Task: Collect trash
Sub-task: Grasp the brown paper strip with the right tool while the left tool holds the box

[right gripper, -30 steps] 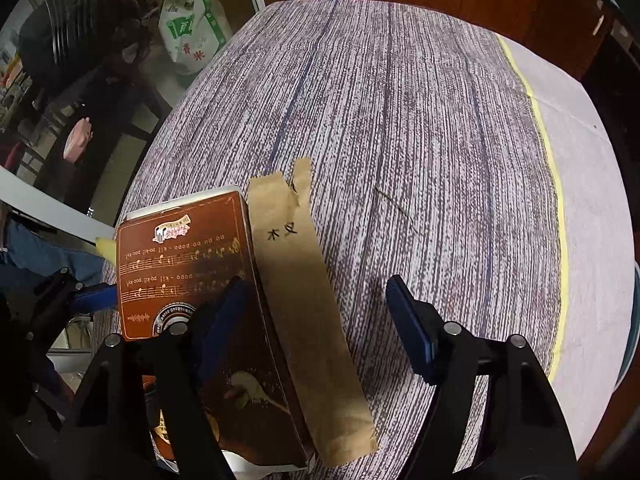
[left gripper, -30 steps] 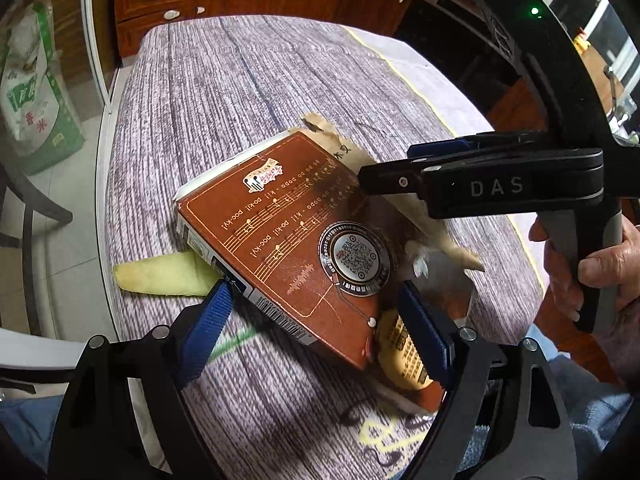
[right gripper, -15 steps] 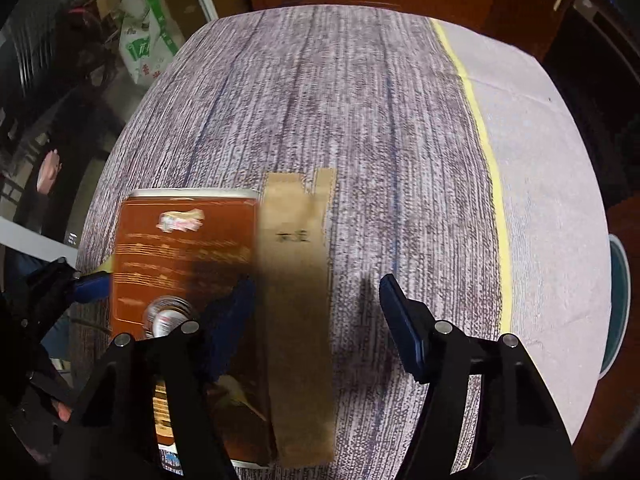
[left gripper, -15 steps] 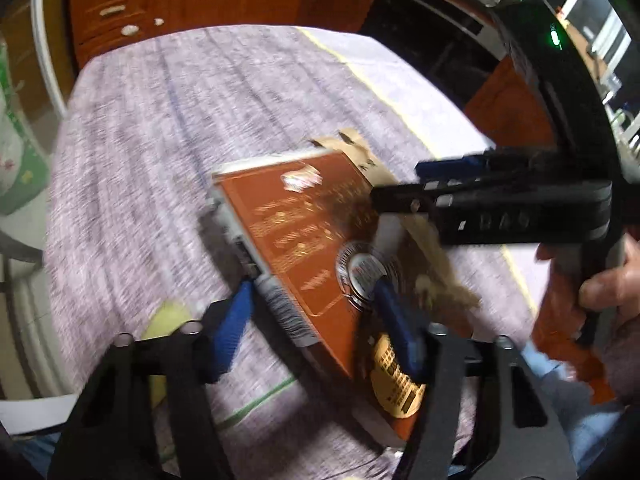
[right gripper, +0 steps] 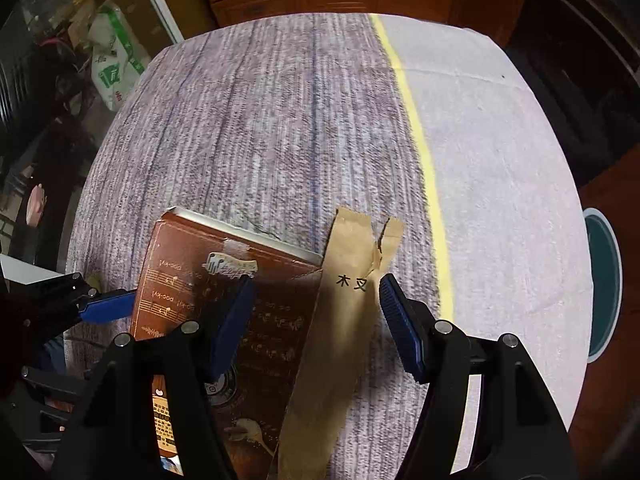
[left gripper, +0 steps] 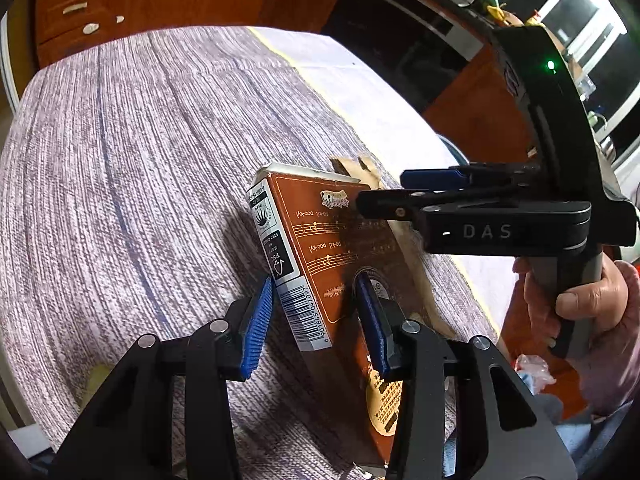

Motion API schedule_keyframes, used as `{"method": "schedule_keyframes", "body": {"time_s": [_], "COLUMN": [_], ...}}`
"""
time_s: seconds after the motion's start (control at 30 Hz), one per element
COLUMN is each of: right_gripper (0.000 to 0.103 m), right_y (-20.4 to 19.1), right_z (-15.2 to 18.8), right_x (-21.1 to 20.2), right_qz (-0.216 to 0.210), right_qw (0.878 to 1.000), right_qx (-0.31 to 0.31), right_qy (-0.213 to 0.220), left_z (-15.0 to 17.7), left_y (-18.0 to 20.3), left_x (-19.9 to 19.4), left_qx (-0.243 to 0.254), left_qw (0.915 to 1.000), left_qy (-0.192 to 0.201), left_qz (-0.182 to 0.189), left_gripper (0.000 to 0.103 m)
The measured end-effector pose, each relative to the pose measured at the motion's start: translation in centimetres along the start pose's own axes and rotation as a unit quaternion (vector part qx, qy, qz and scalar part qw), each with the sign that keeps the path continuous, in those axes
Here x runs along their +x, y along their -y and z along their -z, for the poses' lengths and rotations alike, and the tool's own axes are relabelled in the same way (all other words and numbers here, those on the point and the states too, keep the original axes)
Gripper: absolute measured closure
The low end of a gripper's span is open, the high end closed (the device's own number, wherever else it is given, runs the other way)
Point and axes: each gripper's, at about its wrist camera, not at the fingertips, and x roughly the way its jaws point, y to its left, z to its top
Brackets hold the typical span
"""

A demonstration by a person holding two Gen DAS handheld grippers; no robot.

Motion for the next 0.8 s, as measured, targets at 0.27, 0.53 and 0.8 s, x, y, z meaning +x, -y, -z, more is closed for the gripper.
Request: {"method": "schedule_keyframes", "body": {"time_s": [0.27,0.53,0.8], "right_gripper": [0.040,0.067,0.089], "right_y": [3.4,2.4,2.1], "right_z": [2.1,3.3,4.4], "right_x": [0.0,1.3,1.0], "right_qz": [0.011,-0.014,-0.043], "right_qw": [0.999,1.000,0.999], "right_qx": [0.027,0.010,0.000], "right_qy": [-0.014,-0.025,-0.017], "left_z": [-0.5,0.7,2.2], "left_y": [0.4,0.4,0.9], "left_x": [1.3,1.6,1.1], "left_qx": [0.001,0.000,0.001], "left_qw": [0.9997,0.9988,0.9975], "left_qy": [-0.014,-0.036,-0.054], "left_qz": [-0.020,-0.032,-0.045], "left_gripper": [0.060,0.052,0.034]}}
